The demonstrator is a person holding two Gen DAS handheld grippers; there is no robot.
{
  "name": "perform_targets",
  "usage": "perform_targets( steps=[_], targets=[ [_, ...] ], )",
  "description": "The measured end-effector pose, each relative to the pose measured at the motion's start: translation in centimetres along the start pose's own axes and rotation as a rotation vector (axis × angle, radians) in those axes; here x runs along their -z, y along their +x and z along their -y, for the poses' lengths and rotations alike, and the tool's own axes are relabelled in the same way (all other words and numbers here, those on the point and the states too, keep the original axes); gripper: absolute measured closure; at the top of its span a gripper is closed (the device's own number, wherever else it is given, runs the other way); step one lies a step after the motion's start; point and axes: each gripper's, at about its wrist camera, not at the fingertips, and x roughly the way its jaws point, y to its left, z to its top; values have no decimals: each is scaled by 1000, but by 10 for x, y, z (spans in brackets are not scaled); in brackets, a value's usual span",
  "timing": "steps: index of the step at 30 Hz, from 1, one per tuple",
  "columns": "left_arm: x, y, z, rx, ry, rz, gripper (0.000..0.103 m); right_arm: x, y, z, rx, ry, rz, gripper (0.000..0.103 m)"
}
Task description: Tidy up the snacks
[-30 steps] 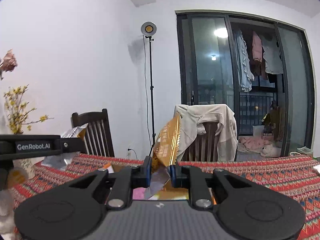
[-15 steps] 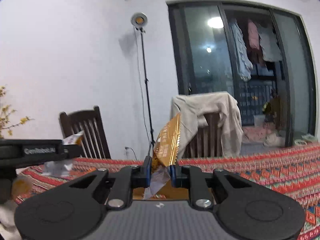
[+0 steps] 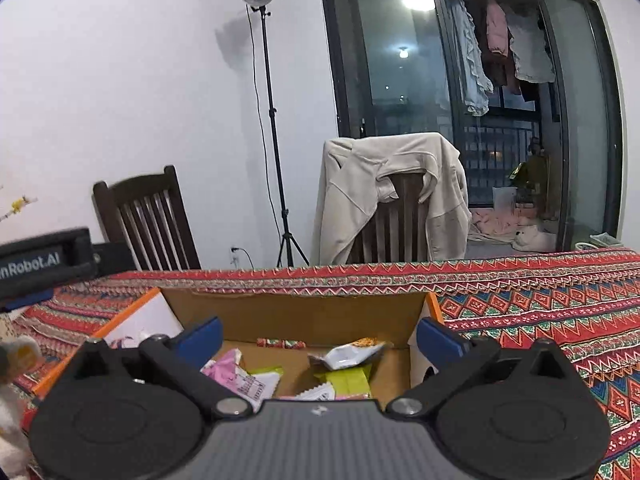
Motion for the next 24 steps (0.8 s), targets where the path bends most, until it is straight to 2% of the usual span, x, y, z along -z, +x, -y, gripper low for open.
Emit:
perform_targets(
  steps=[4, 24],
  targets=[
    [0, 1, -3, -48, -20, 6, 0, 1, 7, -1, 35, -1, -31, 0],
    [5, 7, 0, -75, -14, -7, 0, 6, 13, 6, 67, 26, -77, 0]
  ],
)
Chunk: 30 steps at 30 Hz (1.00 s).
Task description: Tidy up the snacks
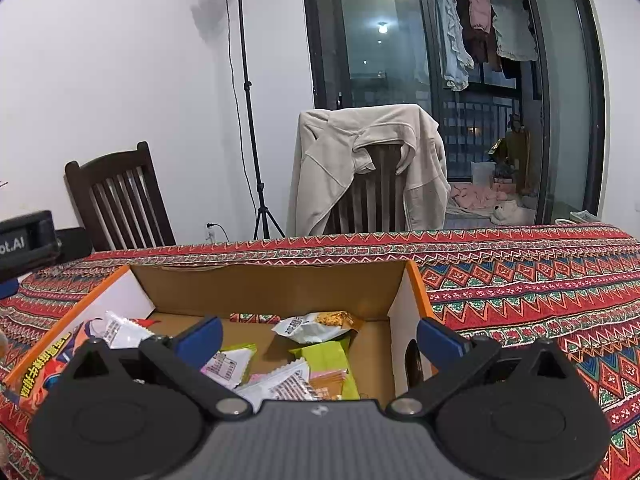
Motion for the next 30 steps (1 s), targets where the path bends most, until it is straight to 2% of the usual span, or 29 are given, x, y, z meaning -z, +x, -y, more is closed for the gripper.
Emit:
perform_targets(
  steps=[10, 19, 24, 30],
  targets=[
    [1, -2, 3, 7, 17, 15, 0, 0, -1, 1, 1, 7, 10, 0],
    [-8, -10, -2, 30, -33, 8, 0, -3, -2, 0, 4, 7, 1, 0],
    [-28, -31, -11, 77, -67, 10, 0, -14, -25, 3, 25, 5, 17, 0],
    [-31, -59, -22, 80, -4, -28, 0, -12, -61, 15, 29, 16, 13, 0]
  ],
)
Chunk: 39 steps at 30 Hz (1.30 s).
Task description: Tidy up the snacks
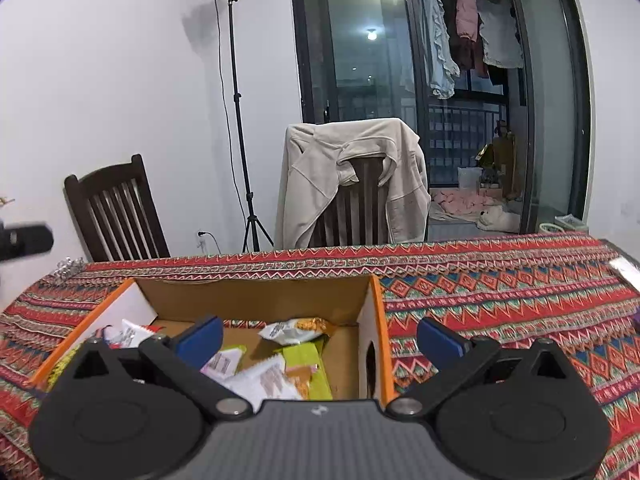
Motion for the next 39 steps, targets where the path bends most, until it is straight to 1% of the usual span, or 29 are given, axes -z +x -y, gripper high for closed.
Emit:
perform_targets(
  steps=[3, 7, 9, 11, 17, 25, 28, 34, 39],
  targets=[
    [5, -14, -11, -21, 10, -39, 0, 6, -19, 1, -1, 4, -14, 0],
    [15, -36, -28, -54, -6, -89, 0, 18, -54, -2, -11, 0, -24, 0],
    [20, -45, -36, -62, -4, -134, 0, 25, -71, -4, -18, -2, -31, 0],
    [24, -58, -43, -66, -6, -151, 0, 31, -90, -7, -17, -7, -27, 0],
    [39, -107, -52, -66, 32, -157, 0, 48, -137, -18, -33, -3, -22, 0],
    [57, -162, -63, -42, 35, -167, 0, 71, -190, -27, -55, 34, -22, 0],
    [64, -177, -64, -29, 46, -178, 0, 80, -207, -29, -56, 30, -28, 0],
    [77, -203, -64, -9, 64, -164, 0, 93, -237, -31, -55, 19, -19, 0],
    [86, -217, -66, 1, 77, -170, 0, 103, -249, -31, -50, 14, -26, 0]
  ],
)
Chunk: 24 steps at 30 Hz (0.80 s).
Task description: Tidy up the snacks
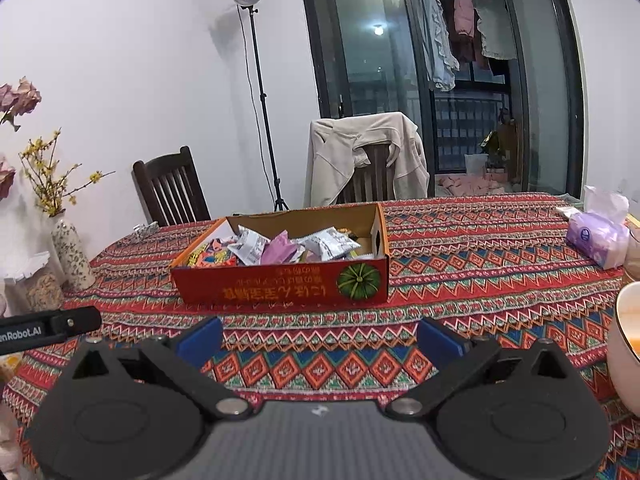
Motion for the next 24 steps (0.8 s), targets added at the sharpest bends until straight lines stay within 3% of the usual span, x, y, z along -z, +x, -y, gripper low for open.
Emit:
perform_targets(
  steps=[10, 24],
  targets=[
    [20, 5, -4, 55, 8, -27, 0, 26, 3, 8, -16, 22, -24, 0],
    [32, 14, -5, 49, 27, -60, 0, 35, 18, 21, 15, 48, -49, 0]
  ],
)
